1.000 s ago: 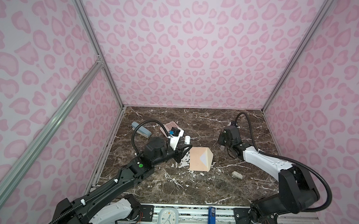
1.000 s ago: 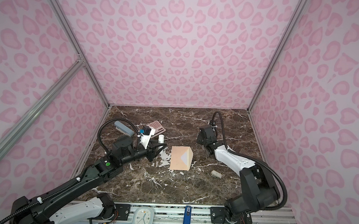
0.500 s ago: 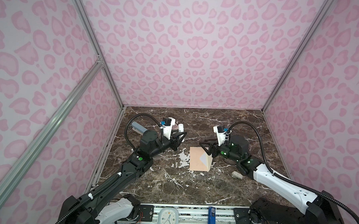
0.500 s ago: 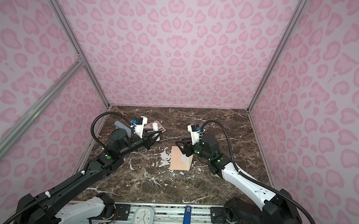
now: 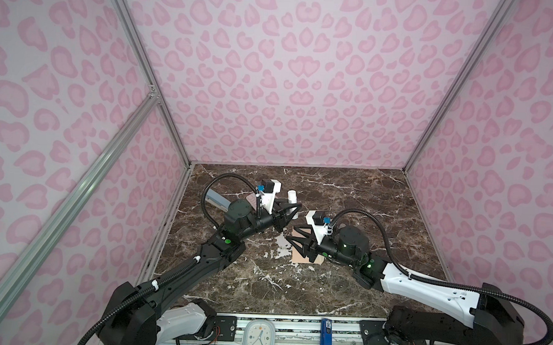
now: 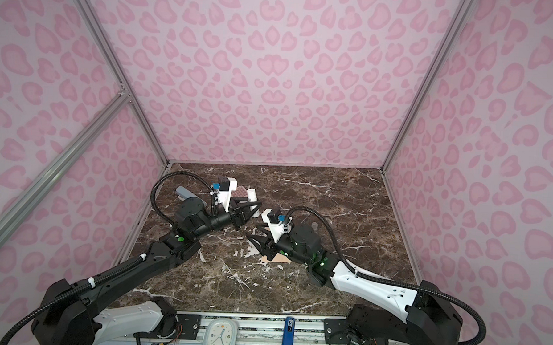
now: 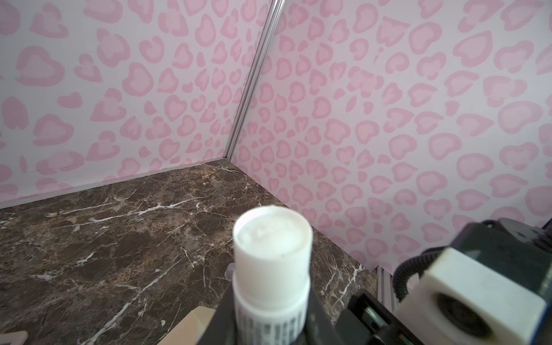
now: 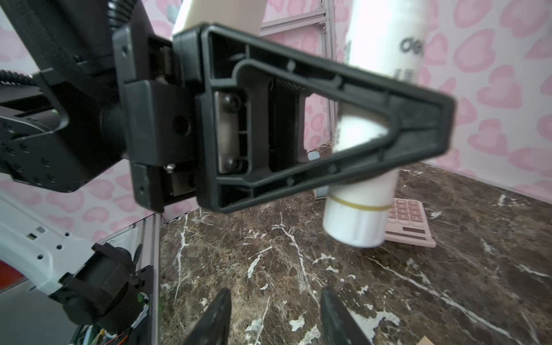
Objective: Place the letter into the envelope and seal it
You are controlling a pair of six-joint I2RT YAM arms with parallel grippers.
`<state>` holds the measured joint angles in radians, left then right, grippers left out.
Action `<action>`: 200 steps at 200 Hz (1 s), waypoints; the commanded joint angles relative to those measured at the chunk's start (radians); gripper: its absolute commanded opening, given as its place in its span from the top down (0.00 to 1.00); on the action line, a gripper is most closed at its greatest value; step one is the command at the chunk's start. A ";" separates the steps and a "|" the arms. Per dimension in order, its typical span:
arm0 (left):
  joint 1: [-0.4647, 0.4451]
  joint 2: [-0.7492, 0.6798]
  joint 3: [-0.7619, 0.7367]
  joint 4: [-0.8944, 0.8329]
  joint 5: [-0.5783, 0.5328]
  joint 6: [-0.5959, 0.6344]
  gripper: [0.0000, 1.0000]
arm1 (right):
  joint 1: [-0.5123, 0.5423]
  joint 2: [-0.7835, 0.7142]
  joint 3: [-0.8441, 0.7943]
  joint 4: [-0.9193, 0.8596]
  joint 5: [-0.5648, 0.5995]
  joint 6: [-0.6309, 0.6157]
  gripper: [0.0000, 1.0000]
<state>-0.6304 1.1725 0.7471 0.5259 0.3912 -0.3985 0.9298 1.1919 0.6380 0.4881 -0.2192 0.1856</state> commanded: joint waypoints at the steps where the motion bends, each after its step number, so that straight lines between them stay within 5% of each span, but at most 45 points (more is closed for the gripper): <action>1: -0.020 -0.012 -0.020 0.089 -0.136 0.005 0.96 | 0.026 0.015 -0.012 0.118 0.267 -0.050 0.51; 35: -0.047 -0.039 -0.055 0.124 -0.222 0.006 0.96 | 0.053 0.046 -0.011 0.198 0.410 -0.092 0.54; 124: -0.058 -0.025 -0.059 0.140 -0.208 -0.011 0.96 | 0.076 0.140 0.089 0.191 0.414 -0.156 0.59; 200: -0.058 -0.022 -0.062 0.126 -0.195 -0.019 0.96 | 0.076 0.167 0.107 0.196 0.437 -0.170 0.76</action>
<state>-0.6884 1.1492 0.6849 0.6041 0.1837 -0.4164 1.0058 1.3521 0.7406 0.6456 0.2024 0.0277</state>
